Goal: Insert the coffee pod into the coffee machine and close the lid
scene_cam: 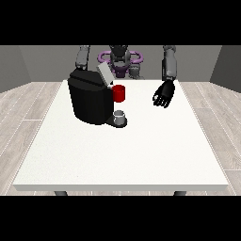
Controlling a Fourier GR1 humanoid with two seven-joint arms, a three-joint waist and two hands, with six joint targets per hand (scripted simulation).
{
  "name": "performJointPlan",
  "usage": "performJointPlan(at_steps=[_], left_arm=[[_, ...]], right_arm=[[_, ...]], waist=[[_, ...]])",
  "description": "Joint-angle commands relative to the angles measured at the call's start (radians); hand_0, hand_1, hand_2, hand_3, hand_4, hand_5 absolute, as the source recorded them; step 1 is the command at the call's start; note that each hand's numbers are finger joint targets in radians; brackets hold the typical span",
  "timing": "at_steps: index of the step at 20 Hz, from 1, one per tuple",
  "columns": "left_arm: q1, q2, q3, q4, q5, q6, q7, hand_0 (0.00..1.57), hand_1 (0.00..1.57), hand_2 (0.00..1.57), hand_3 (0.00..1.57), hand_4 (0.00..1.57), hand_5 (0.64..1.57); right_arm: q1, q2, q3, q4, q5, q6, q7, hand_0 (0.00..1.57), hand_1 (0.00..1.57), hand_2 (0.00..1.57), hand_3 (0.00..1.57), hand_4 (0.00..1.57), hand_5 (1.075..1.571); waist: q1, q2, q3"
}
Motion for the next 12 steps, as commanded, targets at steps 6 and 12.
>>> performJointPlan(at_steps=[6,12], left_arm=[[-0.063,-0.012,0.019,0.108,-0.065,-0.011,-0.04,1.04,1.04,1.12,1.01,0.4,1.571],[-0.071,-0.073,0.052,0.053,0.01,-0.058,-0.121,1.42,1.42,1.4,1.33,0.49,1.571]], right_arm=[[0.016,-0.018,0.003,0.029,0.056,-0.039,0.051,0.0,0.0,0.0,0.0,0.0,1.571],[0.028,-0.035,-0.04,0.101,0.042,-0.044,-0.01,0.0,0.0,0.0,0.0,0.0,1.571]], waist=[[0.004,-0.042,-0.0011],[0.052,-0.087,-0.0008]])
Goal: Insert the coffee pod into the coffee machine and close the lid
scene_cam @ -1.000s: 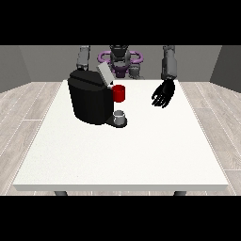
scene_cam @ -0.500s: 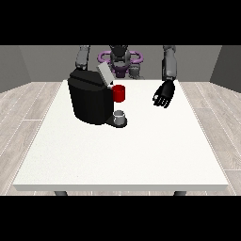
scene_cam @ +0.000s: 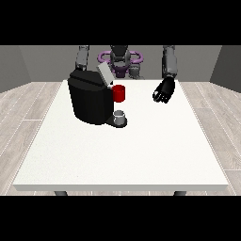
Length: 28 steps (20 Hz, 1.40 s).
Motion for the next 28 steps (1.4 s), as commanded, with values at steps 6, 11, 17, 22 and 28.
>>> performJointPlan(at_steps=[6,11,17,22,28], left_arm=[[-0.082,-0.104,-0.003,-0.069,0.041,-0.186,0.067,1.41,1.41,1.4,1.31,0.51,1.571],[-0.192,-0.064,0.058,-0.051,0.068,-0.251,0.089,1.4,1.4,1.39,1.33,0.54,1.571],[-0.213,-0.111,0.061,-0.07,0.047,-0.247,0.159,1.42,1.42,1.4,1.33,0.53,1.571],[-0.318,-0.106,0.083,-0.119,0.087,-0.366,0.173,1.42,1.42,1.42,1.38,0.54,1.571],[-0.476,-0.08,0.186,-0.076,0.138,-0.385,0.29,1.2,1.2,1.24,1.26,0.49,1.571]], right_arm=[[-0.023,-0.008,-0.035,0.132,0.004,-0.008,-0.036,0.0,0.0,0.0,0.0,0.0,1.571],[-0.047,0.004,-0.002,0.081,0.016,0.006,-0.007,0.0,0.0,0.0,0.0,0.0,1.571],[-0.03,0.0,-0.018,0.055,-0.032,0.054,-0.056,0.0,0.0,0.0,0.0,0.0,1.571],[-0.053,0.021,-0.044,0.084,-0.022,-0.011,-0.044,0.0,0.0,0.0,0.0,0.0,1.571],[-0.088,-0.002,-0.039,0.034,-0.03,0.027,-0.012,0.0,0.0,0.0,0.0,0.0,1.571]], waist=[[0.056,-0.096,0.0006],[-0.008,-0.075,0.0],[-0.041,-0.085,0.0001],[-0.018,-0.108,0.0003],[-0.103,-0.058,0.0004]])
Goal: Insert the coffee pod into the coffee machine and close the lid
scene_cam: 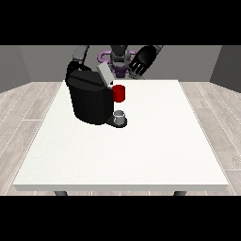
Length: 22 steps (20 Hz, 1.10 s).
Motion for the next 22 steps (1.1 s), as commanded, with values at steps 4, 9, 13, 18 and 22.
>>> performJointPlan(at_steps=[4,9,13,18,22], left_arm=[[-0.148,0.016,0.053,0.024,0.021,-0.025,0.07,1.22,1.22,1.27,1.26,0.47,1.571],[-0.137,0.035,0.04,0.027,-0.003,-0.004,0.041,1.25,1.25,1.3,1.25,0.48,1.571],[-0.235,0.088,0.063,0.046,0.0,-0.035,0.043,1.27,1.27,1.3,1.26,0.47,1.571],[-0.235,0.095,0.062,0.064,-0.01,-0.017,0.016,1.21,1.21,1.28,1.24,0.47,1.571],[-0.25,0.124,0.076,0.083,-0.008,-0.023,-0.005,1.19,1.19,1.26,1.23,0.47,1.571]], right_arm=[[-0.085,-0.005,0.004,-0.04,0.01,-0.004,0.056,0.0,0.0,0.0,0.0,0.0,1.571],[-0.071,-0.031,-0.031,-0.038,-0.006,-0.001,0.028,0.0,0.0,0.0,0.0,0.0,1.571],[-0.144,-0.037,-0.044,-0.042,-0.001,-0.019,0.049,0.0,0.0,0.0,0.0,0.06,1.571],[-0.126,-0.039,-0.032,-0.045,0.002,-0.004,0.006,0.0,0.0,0.0,0.0,0.0,1.571],[-0.146,-0.047,-0.047,-0.056,-0.005,-0.009,0.032,0.0,0.0,0.0,0.0,0.19,1.571]], waist=[[-0.049,0.066,-0.0001],[-0.048,0.109,0.0],[-0.072,0.172,0.0001],[-0.085,0.216,0.0001],[-0.086,0.223,0.0]])
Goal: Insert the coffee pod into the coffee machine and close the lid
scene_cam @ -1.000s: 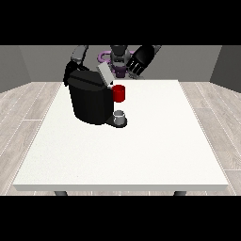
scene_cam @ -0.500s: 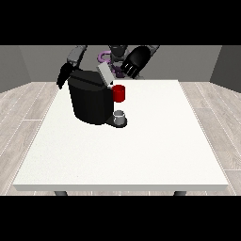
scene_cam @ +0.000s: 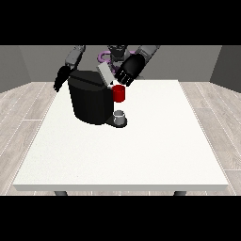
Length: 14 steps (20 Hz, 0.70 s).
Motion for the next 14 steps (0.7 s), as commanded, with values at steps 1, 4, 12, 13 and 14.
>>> performJointPlan(at_steps=[1,4,12,13,14], left_arm=[[-0.025,0.023,0.015,0.022,0.009,-0.029,-0.01,1.2,1.2,1.26,1.23,0.46,1.571],[-0.013,-0.031,-0.007,0.018,-0.011,0.012,0.017,1.24,1.24,1.29,1.22,0.43,1.571],[-0.057,0.011,0.012,0.059,-0.006,-0.014,-0.014,1.2,1.2,1.25,1.2,0.42,1.571],[-0.044,0.004,0.01,0.082,-0.019,0.01,0.007,1.17,1.17,1.24,1.2,0.42,1.571],[-0.07,-0.034,-0.007,0.032,-0.017,-0.001,0.022,1.17,1.17,1.23,1.19,0.42,1.571]], right_arm=[[-0.031,-0.012,-0.024,0.0,-0.014,-0.002,0.014,0.0,0.0,0.0,0.0,0.22,1.571],[0.003,-0.002,0.001,0.01,-0.004,0.013,-0.023,0.0,0.0,0.0,0.0,0.03,1.571],[-0.051,0.003,-0.012,-0.01,-0.013,-0.001,0.014,0.0,0.0,0.0,0.0,0.0,1.571],[-0.043,0.039,0.038,-0.052,0.029,-0.036,0.079,0.0,0.0,0.0,0.0,0.0,1.571],[-0.041,0.002,-0.025,0.037,0.002,-0.027,-0.019,0.0,0.0,0.0,0.0,0.0,1.571]], waist=[[0.007,0.01,0.0001],[-0.006,0.001,0.0003],[-0.018,0.049,0.0001],[-0.039,0.016,-0.0003],[0.006,0.029,0.0005]])
